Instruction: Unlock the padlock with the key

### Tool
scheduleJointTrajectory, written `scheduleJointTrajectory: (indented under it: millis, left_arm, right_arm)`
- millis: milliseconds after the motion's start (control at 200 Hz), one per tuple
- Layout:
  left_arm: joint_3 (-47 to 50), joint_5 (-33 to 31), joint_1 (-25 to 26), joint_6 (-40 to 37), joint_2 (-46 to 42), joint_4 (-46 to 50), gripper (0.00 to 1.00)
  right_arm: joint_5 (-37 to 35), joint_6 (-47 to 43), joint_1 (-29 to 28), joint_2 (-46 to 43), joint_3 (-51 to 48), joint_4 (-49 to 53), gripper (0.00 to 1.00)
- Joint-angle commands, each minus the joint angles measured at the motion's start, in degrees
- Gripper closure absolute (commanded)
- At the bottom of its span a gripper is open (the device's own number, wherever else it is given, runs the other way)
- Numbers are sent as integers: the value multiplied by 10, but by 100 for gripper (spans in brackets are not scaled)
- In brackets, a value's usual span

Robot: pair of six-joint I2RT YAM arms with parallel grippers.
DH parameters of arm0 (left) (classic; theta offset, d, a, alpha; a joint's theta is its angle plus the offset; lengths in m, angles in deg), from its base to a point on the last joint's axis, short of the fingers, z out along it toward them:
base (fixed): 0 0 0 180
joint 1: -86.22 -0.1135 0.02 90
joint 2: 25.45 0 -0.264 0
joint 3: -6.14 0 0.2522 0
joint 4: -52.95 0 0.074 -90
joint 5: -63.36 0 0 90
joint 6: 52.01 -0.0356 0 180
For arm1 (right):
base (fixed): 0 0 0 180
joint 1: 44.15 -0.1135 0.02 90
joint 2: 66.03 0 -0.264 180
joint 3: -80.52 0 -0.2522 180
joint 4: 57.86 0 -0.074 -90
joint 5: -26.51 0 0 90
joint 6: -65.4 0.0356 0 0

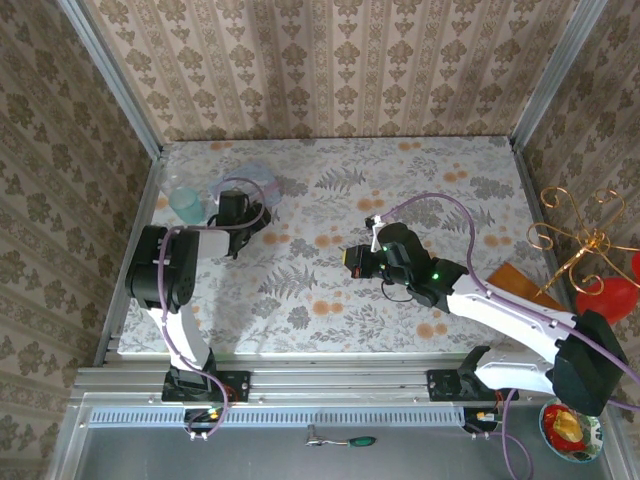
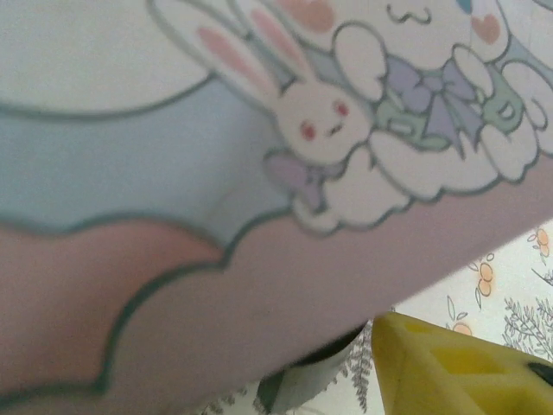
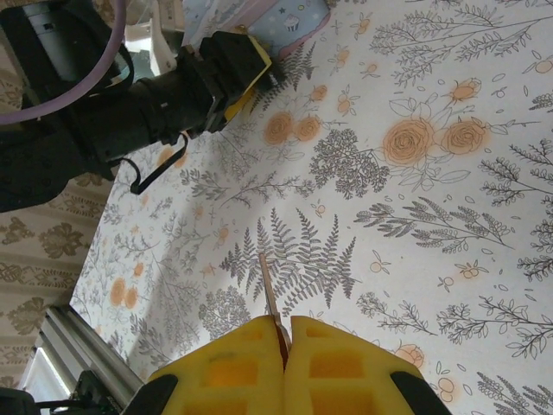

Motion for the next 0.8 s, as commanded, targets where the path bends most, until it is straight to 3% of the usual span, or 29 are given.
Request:
scheduleJointTrajectory:
  millis: [0,200,485,795]
  left_arm:
    - [-33,-14,6,-6,30,41,48]
    - [-78,-35,21,-19,55,84,55]
    - [-91,-18,22,-24,67,81,81]
    - [-74,-13,34,-31,41,98,91]
  right_arm:
    - [1,4,-1,-16,-12,-8,100]
    - [0,1,-1,-17,-17,-7,100]
    - [2,-2,0,-11,-16,-3,100]
    - [-5,7,0,-5,-21,-12,100]
